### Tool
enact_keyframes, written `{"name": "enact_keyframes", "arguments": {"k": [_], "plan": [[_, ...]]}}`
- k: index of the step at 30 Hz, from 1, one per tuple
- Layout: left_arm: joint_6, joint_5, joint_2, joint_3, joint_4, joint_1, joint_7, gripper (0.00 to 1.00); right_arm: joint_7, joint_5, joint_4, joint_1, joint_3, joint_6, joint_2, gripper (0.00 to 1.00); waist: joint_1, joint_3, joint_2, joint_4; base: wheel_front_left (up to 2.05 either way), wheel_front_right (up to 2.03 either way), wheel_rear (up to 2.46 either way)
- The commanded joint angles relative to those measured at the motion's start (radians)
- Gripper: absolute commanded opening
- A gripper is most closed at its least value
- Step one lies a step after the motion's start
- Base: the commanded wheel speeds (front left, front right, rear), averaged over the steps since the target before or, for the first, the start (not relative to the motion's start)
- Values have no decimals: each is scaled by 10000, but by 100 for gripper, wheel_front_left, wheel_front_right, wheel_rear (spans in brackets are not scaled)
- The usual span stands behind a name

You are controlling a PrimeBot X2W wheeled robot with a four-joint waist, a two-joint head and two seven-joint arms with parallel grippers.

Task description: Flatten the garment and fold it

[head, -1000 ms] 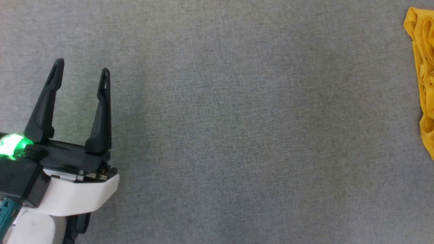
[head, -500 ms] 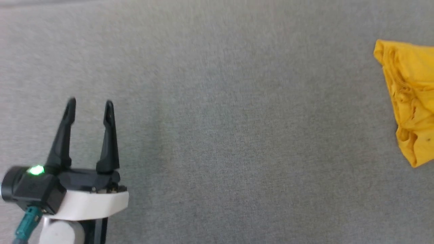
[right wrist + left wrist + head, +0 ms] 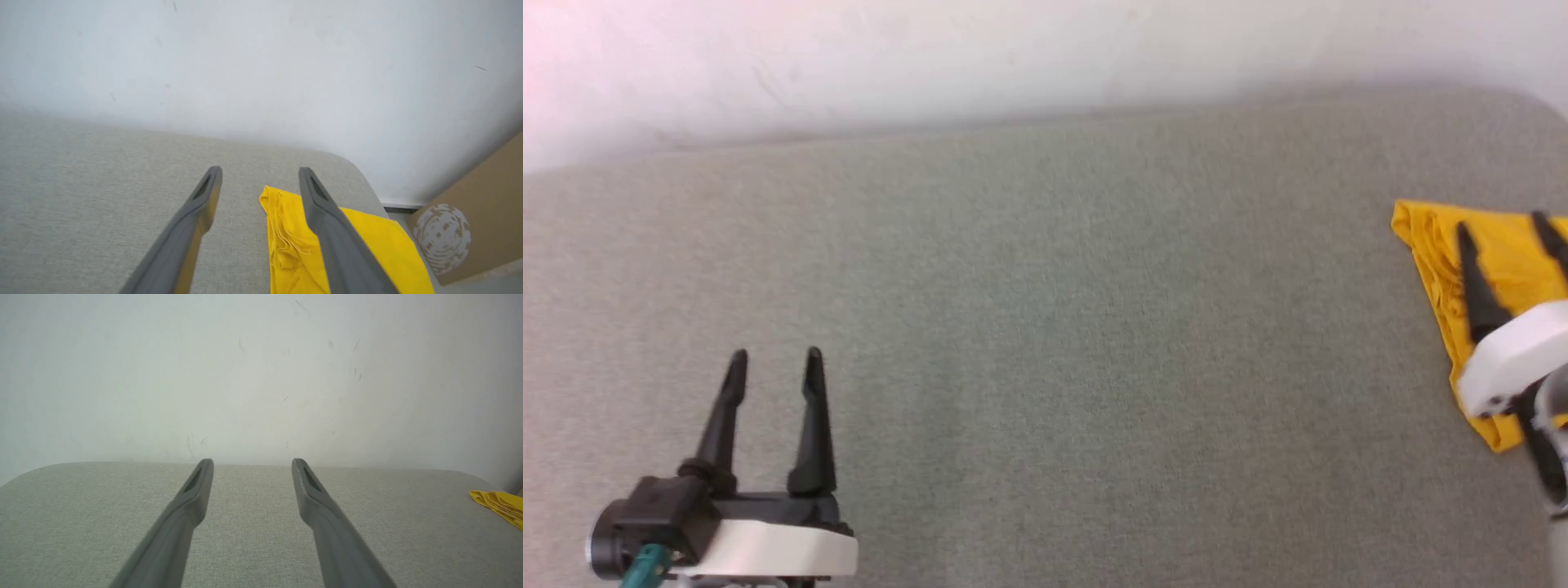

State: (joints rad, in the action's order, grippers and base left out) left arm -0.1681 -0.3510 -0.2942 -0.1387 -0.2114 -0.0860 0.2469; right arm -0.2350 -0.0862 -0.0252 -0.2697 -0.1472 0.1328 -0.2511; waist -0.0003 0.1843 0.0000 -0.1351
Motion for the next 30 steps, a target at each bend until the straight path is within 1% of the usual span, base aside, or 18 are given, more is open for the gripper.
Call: {"name": "enact_keyframes", "arguments": {"k": [1,3,5,10,11,15,19,24,30], "plan": [[-21,15,88,-133,91,-112,42,100,149,18,348,374,125,-21,286,100,3,-933,0,518,0,0,0],[-1,37,142,-267,183,-134,40,100,371,56,565,633,247,-21,467,100,3,-1133,0,648,0,0,0],[13,53,194,-390,280,-165,37,100,656,186,771,966,260,-21,824,100,3,-1339,0,769,0,0,0],[-47,95,296,-560,520,-404,49,100,1544,806,1142,1839,200,-21,1552,100,3,-1808,0,948,0,0,0],[-47,95,296,-560,520,-404,49,100,1544,806,1142,1839,200,-21,1552,100,3,-1808,0,948,0,0,0],[-56,-51,466,-620,770,-602,65,100,2039,1297,1118,2576,179,-21,1882,100,3,-2029,0,1009,0,0,0],[-1,-69,540,-680,1020,-722,91,100,2507,1681,852,3086,30,-21,1992,100,3,-2171,0,1046,0,0,0],[45,240,482,-748,1171,-864,126,100,3148,1442,452,3473,-217,-21,2004,100,3,-2273,0,1037,0,0,0],[67,411,664,-656,1196,-1149,144,100,3606,1113,-58,3732,-270,-21,2007,100,3,-2357,0,989,0,0,0]]}}
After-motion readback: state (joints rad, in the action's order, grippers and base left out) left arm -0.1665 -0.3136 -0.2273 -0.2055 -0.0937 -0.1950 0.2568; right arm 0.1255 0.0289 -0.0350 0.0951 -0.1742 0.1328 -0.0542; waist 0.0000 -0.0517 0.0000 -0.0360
